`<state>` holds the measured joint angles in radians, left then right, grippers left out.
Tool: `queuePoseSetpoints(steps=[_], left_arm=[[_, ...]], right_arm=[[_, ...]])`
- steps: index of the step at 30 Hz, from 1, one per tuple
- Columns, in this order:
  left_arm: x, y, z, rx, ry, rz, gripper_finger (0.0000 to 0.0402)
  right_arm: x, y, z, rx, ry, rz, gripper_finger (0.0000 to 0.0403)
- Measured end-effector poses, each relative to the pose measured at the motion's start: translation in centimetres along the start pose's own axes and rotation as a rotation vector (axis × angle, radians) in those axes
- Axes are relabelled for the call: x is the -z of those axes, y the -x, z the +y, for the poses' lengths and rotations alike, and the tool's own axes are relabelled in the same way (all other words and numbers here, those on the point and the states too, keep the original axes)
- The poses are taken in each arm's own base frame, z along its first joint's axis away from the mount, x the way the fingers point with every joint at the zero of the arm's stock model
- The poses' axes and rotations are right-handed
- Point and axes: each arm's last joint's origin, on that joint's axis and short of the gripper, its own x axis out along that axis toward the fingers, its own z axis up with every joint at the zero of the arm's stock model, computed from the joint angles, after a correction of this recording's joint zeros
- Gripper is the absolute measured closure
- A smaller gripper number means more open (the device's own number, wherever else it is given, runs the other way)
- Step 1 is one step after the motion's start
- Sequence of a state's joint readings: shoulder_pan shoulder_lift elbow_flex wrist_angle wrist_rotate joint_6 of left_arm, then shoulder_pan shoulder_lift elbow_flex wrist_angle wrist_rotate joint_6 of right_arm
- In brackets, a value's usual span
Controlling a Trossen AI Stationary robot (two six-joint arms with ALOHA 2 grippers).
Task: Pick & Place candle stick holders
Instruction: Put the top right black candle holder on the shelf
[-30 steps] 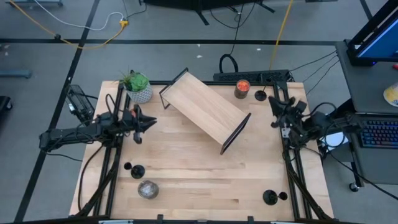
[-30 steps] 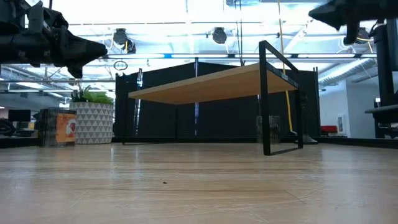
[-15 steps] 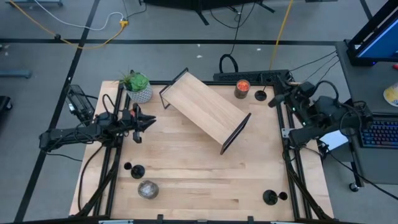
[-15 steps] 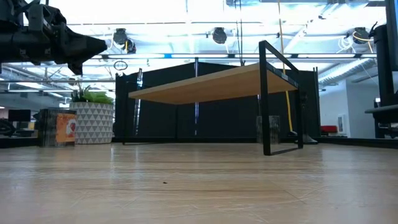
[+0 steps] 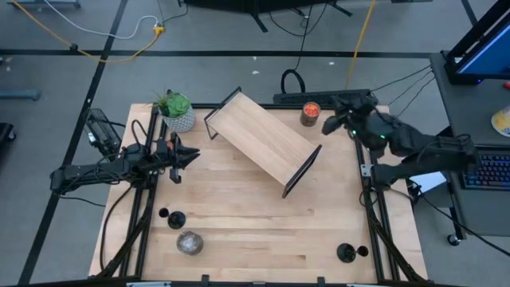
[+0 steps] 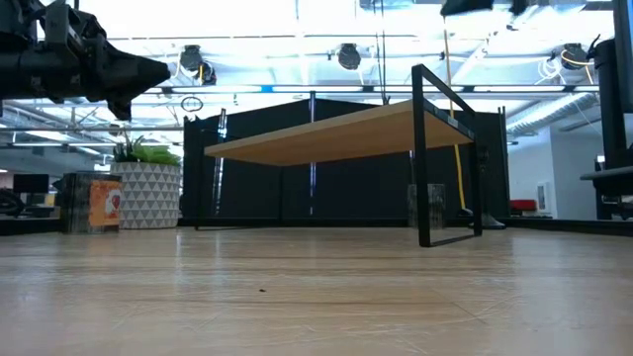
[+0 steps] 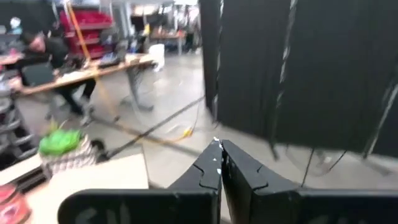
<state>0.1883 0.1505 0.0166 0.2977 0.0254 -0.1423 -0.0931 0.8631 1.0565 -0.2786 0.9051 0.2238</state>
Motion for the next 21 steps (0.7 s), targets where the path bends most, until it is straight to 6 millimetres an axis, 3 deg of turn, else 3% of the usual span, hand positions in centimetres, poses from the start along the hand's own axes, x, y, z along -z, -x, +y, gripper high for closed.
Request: queuePoseSetpoints(steps=[5, 21], left_arm=[[0.0, 0.0, 0.0, 0.001, 0.062, 0.0, 0.033], [0.0, 0.0, 0.0, 0.003, 0.076, 0.001, 0.033]], right_arm=[[0.6, -2.2, -1.8, -0.015, -0.04, 0.104, 0.0403], [3.4, -7.6, -9.9, 0.055, -0.216, 0.519, 0.0403]])
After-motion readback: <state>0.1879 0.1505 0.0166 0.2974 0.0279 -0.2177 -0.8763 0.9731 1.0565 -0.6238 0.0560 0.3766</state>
